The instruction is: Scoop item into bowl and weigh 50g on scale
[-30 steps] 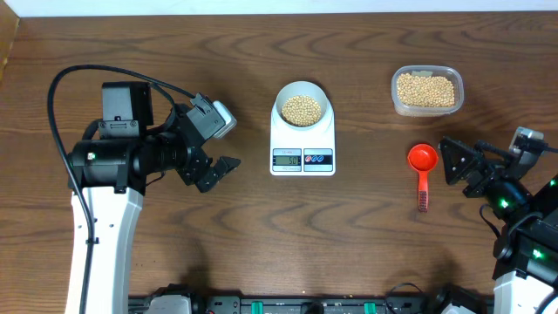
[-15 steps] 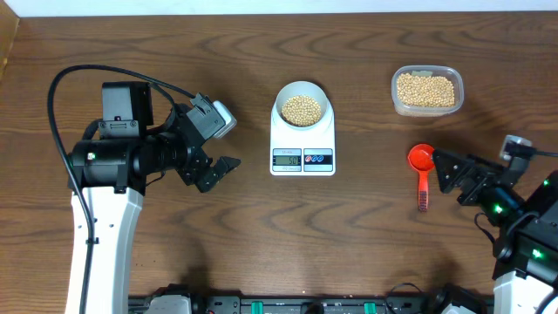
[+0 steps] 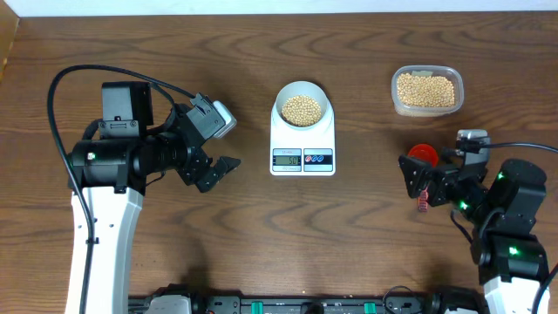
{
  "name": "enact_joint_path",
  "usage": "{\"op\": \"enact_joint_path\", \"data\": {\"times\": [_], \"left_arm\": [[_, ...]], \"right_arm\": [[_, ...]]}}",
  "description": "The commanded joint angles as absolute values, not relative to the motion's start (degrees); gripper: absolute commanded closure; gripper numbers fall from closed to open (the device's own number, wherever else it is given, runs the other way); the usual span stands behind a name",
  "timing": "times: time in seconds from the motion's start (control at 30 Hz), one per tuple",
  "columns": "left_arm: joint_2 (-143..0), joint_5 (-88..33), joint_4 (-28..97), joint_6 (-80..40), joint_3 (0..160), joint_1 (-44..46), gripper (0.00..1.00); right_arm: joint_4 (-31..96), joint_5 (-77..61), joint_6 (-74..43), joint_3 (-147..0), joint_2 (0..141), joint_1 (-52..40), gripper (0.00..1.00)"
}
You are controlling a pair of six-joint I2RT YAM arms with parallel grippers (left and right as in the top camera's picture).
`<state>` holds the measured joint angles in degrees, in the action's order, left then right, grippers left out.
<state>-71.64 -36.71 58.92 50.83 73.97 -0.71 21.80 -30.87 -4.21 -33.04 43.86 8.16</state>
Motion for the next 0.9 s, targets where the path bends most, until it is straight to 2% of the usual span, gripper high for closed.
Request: {"op": "enact_joint_path", "data": {"times": [0.0,0.3,0.87], "left_arm": [[-72.0,-36.4,59.1,50.5,74.8,-1.0,0.04],[-72.0,-36.4,59.1,50.5,74.8,-1.0,0.04],[-72.0,-36.4,59.1,50.5,74.8,-1.0,0.04]], "right_arm": [[22.4,-26.3,-1.6,-33.0,39.7,5.8,0.01],[23.6,-19.4,-1.7,-29.8,28.2,-0.5,0.01],[4.6,-18.6,-1.7,-9.9,8.0,-0.8,0.01]]}}
